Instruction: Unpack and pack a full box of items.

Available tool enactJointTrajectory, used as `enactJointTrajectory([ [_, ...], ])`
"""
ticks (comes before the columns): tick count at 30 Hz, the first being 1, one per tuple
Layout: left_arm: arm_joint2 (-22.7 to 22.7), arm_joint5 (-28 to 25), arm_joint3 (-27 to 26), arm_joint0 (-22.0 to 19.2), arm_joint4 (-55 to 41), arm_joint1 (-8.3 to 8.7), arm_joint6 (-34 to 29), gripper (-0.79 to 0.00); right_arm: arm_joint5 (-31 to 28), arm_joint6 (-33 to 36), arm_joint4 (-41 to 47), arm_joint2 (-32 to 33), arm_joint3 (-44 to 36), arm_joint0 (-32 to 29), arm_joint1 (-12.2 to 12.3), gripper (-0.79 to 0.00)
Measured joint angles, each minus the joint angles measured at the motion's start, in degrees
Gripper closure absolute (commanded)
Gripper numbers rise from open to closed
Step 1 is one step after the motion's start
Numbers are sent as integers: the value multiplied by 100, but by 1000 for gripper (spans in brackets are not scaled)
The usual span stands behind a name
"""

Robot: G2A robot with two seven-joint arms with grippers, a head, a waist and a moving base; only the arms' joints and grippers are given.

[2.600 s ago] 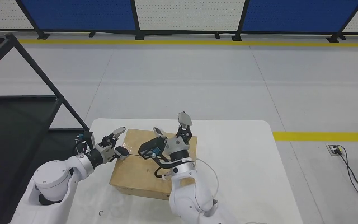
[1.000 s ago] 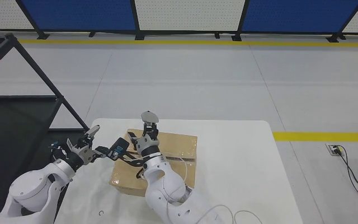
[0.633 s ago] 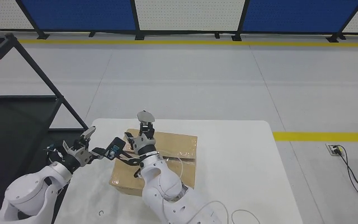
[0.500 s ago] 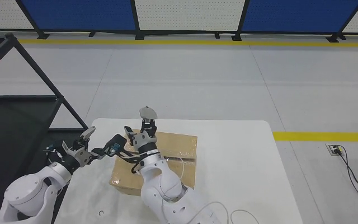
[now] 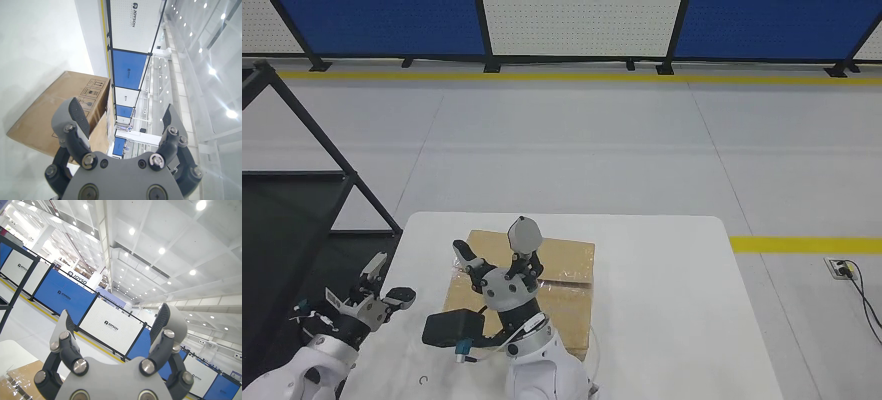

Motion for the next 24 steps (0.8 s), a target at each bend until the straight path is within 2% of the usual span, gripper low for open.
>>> enactJointTrajectory([
  [24,0,-1,-4,-39,0,-1,1,-785,0,0,0,-1,0,0,0,-785],
])
